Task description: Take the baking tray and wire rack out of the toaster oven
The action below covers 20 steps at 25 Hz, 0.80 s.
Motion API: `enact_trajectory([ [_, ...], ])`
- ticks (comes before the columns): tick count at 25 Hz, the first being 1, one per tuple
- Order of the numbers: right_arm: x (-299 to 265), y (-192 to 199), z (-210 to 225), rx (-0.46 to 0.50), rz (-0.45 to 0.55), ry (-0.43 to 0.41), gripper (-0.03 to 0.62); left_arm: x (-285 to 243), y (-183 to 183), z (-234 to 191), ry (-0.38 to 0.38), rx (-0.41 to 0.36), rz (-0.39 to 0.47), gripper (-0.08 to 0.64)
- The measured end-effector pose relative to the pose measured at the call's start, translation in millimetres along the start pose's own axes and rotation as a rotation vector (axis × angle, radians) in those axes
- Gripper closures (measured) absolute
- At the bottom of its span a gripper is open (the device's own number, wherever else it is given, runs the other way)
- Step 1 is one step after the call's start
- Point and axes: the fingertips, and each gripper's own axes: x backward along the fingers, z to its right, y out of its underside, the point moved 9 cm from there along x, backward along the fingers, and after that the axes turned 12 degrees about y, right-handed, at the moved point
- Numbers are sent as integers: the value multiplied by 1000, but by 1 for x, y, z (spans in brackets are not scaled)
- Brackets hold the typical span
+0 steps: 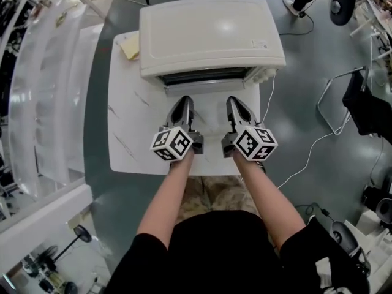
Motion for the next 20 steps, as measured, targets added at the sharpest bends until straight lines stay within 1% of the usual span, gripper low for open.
enact_trajectory([
  [4, -29, 3, 13, -113, 32, 6, 569, -17, 2, -28, 11, 44, 54, 543],
  [7, -52, 5, 29, -201, 51, 24, 564, -31, 9, -48, 15, 90, 77, 540],
  [9, -67, 8, 38, -252, 46, 34, 529, -40, 14, -58, 11, 121, 84, 533],
  [10, -74, 8, 42, -263, 41, 36, 507, -43, 17, -63, 7, 139, 89, 512],
  [11, -80, 9, 44, -265, 37, 38, 498, -46, 19, -67, 4, 161, 94, 474],
  [12, -87, 10, 46, -266, 35, 40, 489, -49, 21, -71, 4, 185, 102, 439],
  [14, -99, 13, 50, -285, 40, 41, 475, -56, 24, -79, 11, 236, 126, 418],
  [16, -108, 16, 53, -327, 44, 42, 462, -60, 30, -85, 20, 297, 156, 397],
  [19, -116, 19, 56, -398, 59, 40, 451, -67, 38, -90, 53, 411, 199, 397],
  [20, -122, 20, 57, -430, 67, 40, 449, -72, 37, -92, 68, 432, 210, 397],
])
